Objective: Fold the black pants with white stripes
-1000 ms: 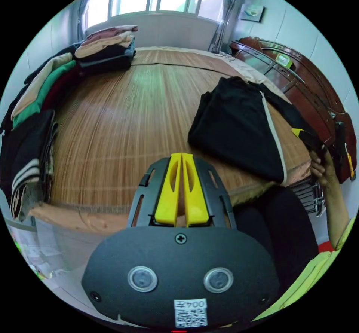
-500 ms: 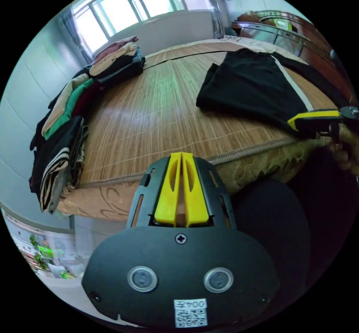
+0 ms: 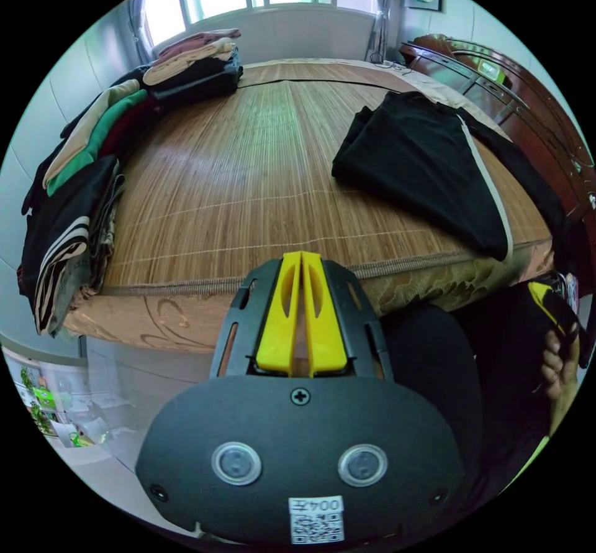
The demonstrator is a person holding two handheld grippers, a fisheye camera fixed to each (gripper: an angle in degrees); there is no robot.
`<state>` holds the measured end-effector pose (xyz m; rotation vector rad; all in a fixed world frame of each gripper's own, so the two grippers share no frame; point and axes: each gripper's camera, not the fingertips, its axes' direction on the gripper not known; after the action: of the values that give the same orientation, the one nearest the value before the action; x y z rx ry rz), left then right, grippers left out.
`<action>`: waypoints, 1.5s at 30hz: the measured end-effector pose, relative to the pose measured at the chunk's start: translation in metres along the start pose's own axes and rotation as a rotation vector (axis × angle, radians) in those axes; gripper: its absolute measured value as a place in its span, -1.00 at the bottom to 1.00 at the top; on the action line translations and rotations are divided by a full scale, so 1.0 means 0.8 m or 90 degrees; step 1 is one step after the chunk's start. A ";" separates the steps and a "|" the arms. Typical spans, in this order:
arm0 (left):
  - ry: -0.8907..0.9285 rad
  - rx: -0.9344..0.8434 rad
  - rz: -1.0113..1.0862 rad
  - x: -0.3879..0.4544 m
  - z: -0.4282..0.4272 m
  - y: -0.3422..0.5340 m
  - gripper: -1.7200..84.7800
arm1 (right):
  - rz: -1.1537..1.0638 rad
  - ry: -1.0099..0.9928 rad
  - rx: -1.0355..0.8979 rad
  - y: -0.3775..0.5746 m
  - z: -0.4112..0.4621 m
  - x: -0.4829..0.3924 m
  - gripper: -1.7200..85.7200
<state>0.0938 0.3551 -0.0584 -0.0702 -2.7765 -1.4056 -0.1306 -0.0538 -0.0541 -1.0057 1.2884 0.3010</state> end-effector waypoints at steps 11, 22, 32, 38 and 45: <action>0.014 -0.045 -0.028 -0.009 -0.014 -0.032 -0.95 | 0.158 -0.180 -0.084 -0.049 0.066 0.062 -0.65; 0.089 -0.070 -0.053 -0.054 -0.034 -0.047 -0.91 | 0.180 -0.140 -0.133 -0.062 0.045 0.085 -0.87; 0.243 -0.069 0.072 -0.007 -0.043 -0.063 -0.63 | 0.213 -0.202 -0.150 -0.025 0.008 0.144 -0.74; 0.294 -0.049 0.047 -0.011 -0.034 -0.070 -0.58 | 0.202 -0.246 -0.128 -0.018 0.011 0.126 -0.69; 0.277 -0.047 0.102 0.001 -0.036 -0.057 -0.58 | 0.223 -0.171 -0.122 -0.005 -0.002 0.085 -0.76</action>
<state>0.0904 0.3051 -0.0783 0.0102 -2.3139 -1.3005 -0.1077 -0.0796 -0.1128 -0.8605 1.1994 0.8140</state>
